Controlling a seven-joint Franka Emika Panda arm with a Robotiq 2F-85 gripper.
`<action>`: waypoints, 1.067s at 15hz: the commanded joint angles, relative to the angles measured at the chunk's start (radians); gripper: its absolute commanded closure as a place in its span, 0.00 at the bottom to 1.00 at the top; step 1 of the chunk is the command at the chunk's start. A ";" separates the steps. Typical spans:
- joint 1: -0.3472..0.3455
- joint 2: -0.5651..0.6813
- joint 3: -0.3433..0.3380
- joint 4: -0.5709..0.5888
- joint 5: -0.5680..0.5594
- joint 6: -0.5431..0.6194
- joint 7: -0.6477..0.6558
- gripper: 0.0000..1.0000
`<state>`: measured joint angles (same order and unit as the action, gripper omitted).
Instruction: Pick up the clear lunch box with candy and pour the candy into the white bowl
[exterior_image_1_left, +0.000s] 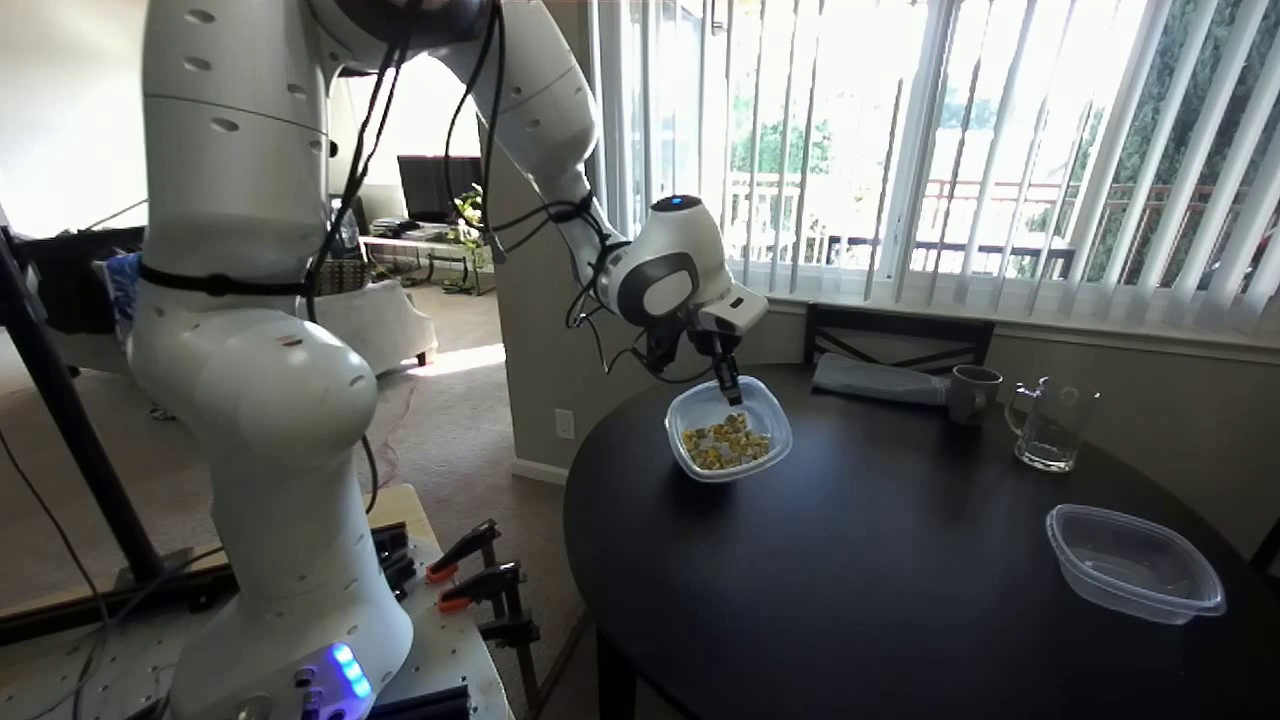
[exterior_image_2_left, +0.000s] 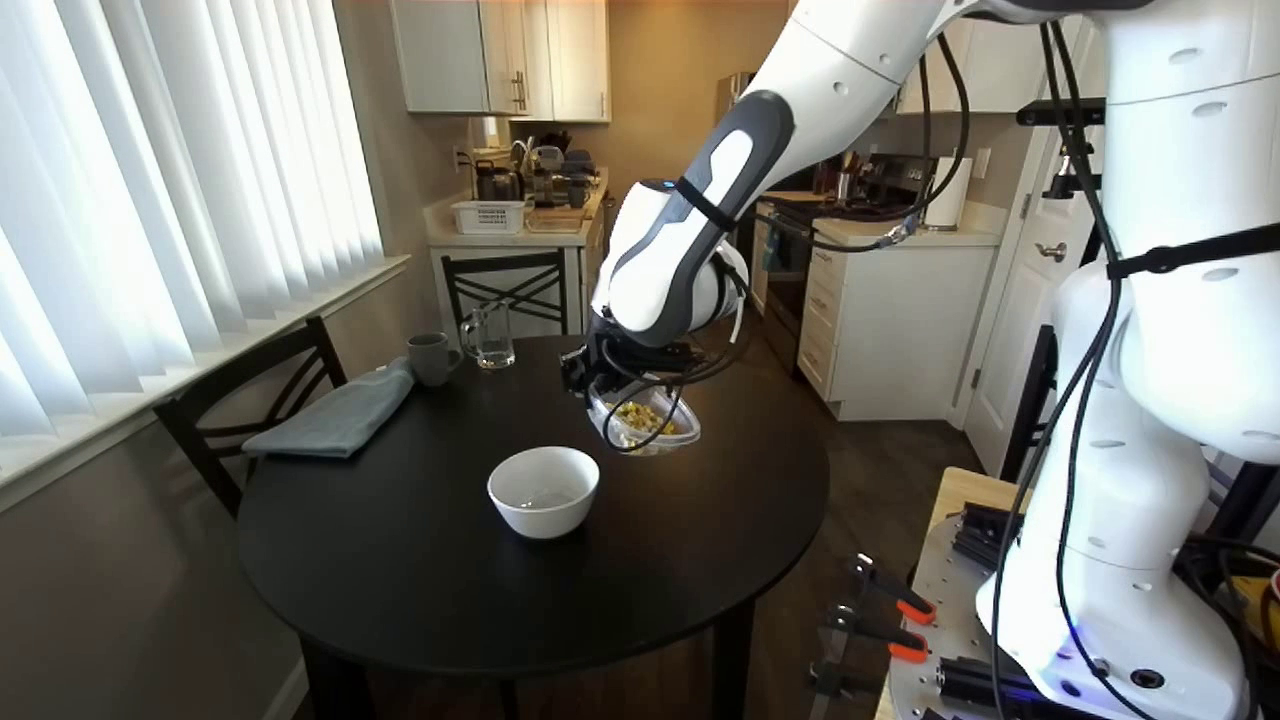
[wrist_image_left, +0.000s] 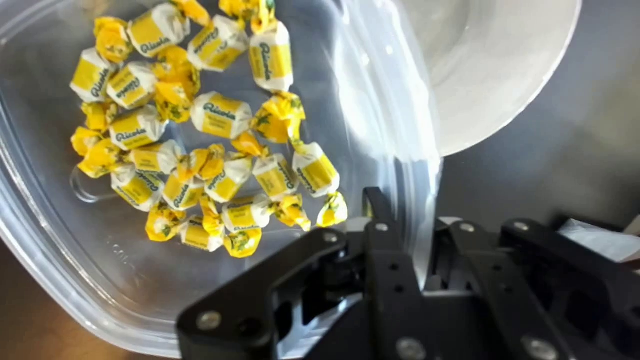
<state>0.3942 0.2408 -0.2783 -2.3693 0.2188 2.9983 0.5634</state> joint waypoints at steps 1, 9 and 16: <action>-0.119 -0.169 0.185 -0.068 0.151 -0.055 -0.196 0.96; -0.165 -0.261 0.317 0.079 0.663 -0.338 -0.776 0.96; -0.344 -0.081 0.279 0.299 0.775 -0.752 -1.246 0.96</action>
<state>0.1281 0.0591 0.0040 -2.1671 0.9156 2.3962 -0.4893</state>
